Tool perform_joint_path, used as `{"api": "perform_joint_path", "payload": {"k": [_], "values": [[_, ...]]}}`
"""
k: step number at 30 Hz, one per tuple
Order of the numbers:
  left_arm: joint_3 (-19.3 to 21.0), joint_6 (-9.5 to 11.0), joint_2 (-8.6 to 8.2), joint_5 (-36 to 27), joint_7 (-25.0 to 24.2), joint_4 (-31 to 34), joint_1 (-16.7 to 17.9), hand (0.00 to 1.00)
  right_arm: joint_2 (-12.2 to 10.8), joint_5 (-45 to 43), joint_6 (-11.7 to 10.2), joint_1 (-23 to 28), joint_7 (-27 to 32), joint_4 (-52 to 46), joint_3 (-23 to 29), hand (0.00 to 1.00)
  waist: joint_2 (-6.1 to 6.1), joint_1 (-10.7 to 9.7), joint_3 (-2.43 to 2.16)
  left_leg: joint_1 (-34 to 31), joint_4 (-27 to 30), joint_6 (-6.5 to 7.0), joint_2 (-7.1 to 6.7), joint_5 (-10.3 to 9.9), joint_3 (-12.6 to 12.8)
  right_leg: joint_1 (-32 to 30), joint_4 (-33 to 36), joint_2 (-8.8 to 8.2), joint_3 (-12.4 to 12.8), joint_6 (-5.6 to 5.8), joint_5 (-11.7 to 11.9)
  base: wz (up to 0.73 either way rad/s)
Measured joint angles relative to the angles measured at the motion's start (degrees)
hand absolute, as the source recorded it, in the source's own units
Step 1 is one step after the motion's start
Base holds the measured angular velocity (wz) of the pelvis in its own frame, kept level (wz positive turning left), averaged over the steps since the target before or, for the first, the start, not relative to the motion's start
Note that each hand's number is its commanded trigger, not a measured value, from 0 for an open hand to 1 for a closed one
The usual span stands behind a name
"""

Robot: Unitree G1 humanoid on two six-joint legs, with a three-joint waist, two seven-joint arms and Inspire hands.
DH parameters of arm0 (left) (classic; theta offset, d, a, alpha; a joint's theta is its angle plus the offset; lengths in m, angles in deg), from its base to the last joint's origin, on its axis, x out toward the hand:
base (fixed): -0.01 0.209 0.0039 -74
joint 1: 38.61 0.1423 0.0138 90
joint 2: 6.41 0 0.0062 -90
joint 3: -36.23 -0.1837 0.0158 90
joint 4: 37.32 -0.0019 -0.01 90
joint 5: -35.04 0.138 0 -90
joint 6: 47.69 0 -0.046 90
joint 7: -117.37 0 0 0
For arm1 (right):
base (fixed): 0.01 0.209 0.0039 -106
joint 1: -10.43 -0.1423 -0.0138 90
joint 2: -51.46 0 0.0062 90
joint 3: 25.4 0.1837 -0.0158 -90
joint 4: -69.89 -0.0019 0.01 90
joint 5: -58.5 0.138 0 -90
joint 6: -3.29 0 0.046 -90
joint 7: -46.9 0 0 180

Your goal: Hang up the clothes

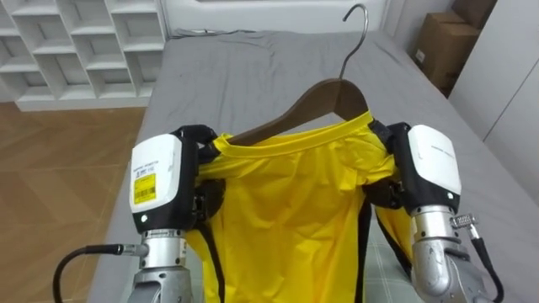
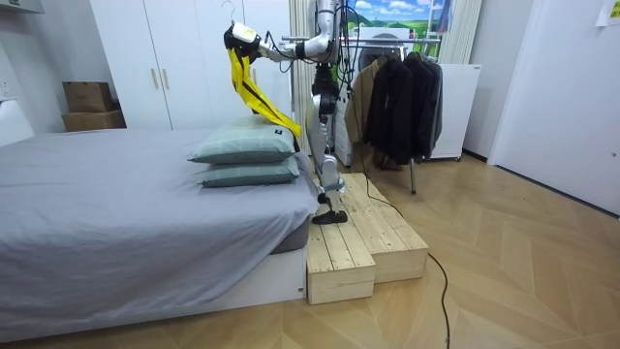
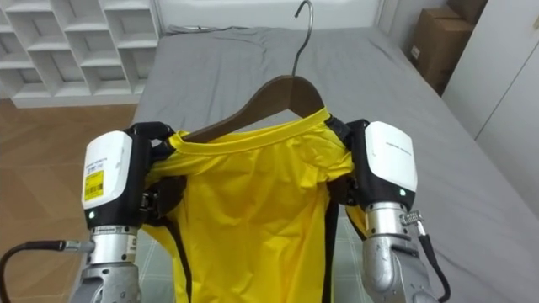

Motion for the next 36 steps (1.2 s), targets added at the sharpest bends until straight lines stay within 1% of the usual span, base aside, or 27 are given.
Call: {"api": "perform_joint_path", "payload": {"k": [5,9,10,11,12,13,23,26,27,29,31,33,36], "values": [[0.1,-0.2,0.06,0.0,0.0,0.0,0.0,1.00,0.0,0.3,-0.1,0.0,0.0,0.0,-0.2,1.00,0.00,-0.8,-0.03,0.1,0.2,0.01,-0.05,0.0,0.0,0.1,0.1,-0.09,0.0,0.00,0.0,0.00],[0.0,-0.3,0.00,0.0,0.0,0.0,0.0,1.00,0.0,0.3,-0.1,0.0,0.0,0.0,-0.2,1.00,0.02,-1.0,-0.05,0.1,0.3,0.02,-0.05,0.0,0.0,0.1,0.2,-0.07,0.0,0.00,0.0,0.00],[0.0,-0.3,-0.03,0.0,0.0,0.0,0.0,0.96,0.1,0.3,-0.1,0.0,0.0,0.0,-0.2,1.00,0.04,-1.0,-0.07,0.1,0.3,0.02,-0.05,0.0,0.0,0.1,0.2,-0.07,0.0,0.00,0.0,0.00],[0.0,-0.4,-0.03,0.0,0.0,0.0,0.0,0.71,0.0,0.3,-0.1,0.0,0.0,0.0,-0.2,1.00,0.06,-1.0,-0.08,0.1,0.3,0.02,-0.05,0.0,0.0,0.1,0.2,-0.07,0.0,0.00,0.0,0.00],[0.0,-0.4,-0.04,0.0,0.0,0.0,0.0,0.10,0.0,0.3,-0.1,0.0,0.0,0.0,-0.2,1.00,0.06,-1.0,-0.08,0.1,0.3,0.02,-0.05,0.0,0.0,0.1,0.2,-0.07,0.0,0.00,0.0,0.00],[0.0,-0.4,-0.04,0.0,0.0,0.0,0.0,0.00,0.0,0.3,-0.1,0.0,0.0,0.0,-0.2,1.00,0.06,-1.0,-0.09,0.1,0.3,0.02,-0.05,0.0,0.0,0.1,0.2,-0.07,0.0,0.00,0.0,0.00],[-0.1,-1.0,-0.04,-0.4,0.0,0.0,0.0,0.00,0.0,0.3,0.5,0.0,0.2,0.0,-0.8,1.00,-0.01,-1.0,-0.16,0.2,0.4,0.03,-0.06,0.0,0.0,0.1,0.2,-0.11,0.0,0.00,0.0,0.00],[-1.8,-0.8,-0.17,-0.7,0.0,0.0,0.0,0.00,0.0,-0.1,0.6,0.0,0.2,0.2,-2.4,1.00,-0.06,-0.9,-0.21,0.2,0.4,0.03,-0.06,0.0,0.0,0.3,0.2,-0.12,0.0,0.00,0.0,0.00],[-2.8,-0.5,-0.67,-1.0,-0.1,0.0,0.0,0.00,0.0,-0.6,0.7,0.0,0.1,0.6,-2.9,1.00,-0.06,-0.9,-0.21,0.3,0.4,0.03,-0.08,0.0,0.0,0.5,0.2,-0.16,-0.1,0.00,0.0,0.00],[-3.3,-0.4,-1.32,-1.0,-0.6,0.0,0.0,0.00,-0.1,-1.1,0.7,0.0,0.0,1.0,-2.9,1.00,-0.06,-0.8,-0.20,0.4,0.4,0.03,-0.09,0.0,0.0,0.5,0.2,-0.18,-0.2,0.00,0.0,0.00],[-3.3,-0.4,-1.42,-1.0,-1.3,0.0,0.0,0.00,-0.1,-1.3,0.7,0.0,-0.1,1.1,-2.9,1.00,-0.06,-0.8,-0.21,0.4,0.4,0.03,-0.08,0.0,0.0,0.6,0.1,-0.17,-0.2,0.01,0.0,0.00],[-3.4,-0.2,-2.11,-1.1,-2.2,0.0,0.0,0.00,-0.1,-1.5,0.7,0.0,-0.1,1.5,-2.9,1.00,-0.07,-0.9,-0.20,0.6,0.4,0.04,-0.09,0.0,0.0,0.8,0.0,-0.19,-0.2,0.02,0.0,0.00],[-3.9,0.2,-2.50,-1.1,-3.0,0.0,0.0,0.00,-0.2,-1.5,0.7,0.0,-0.8,2.5,-2.9,1.00,-0.08,-0.8,-0.19,1.3,0.2,0.04,-0.11,0.0,0.3,1.1,0.0,-0.17,0.2,0.08,-0.1,-0.06]]}}
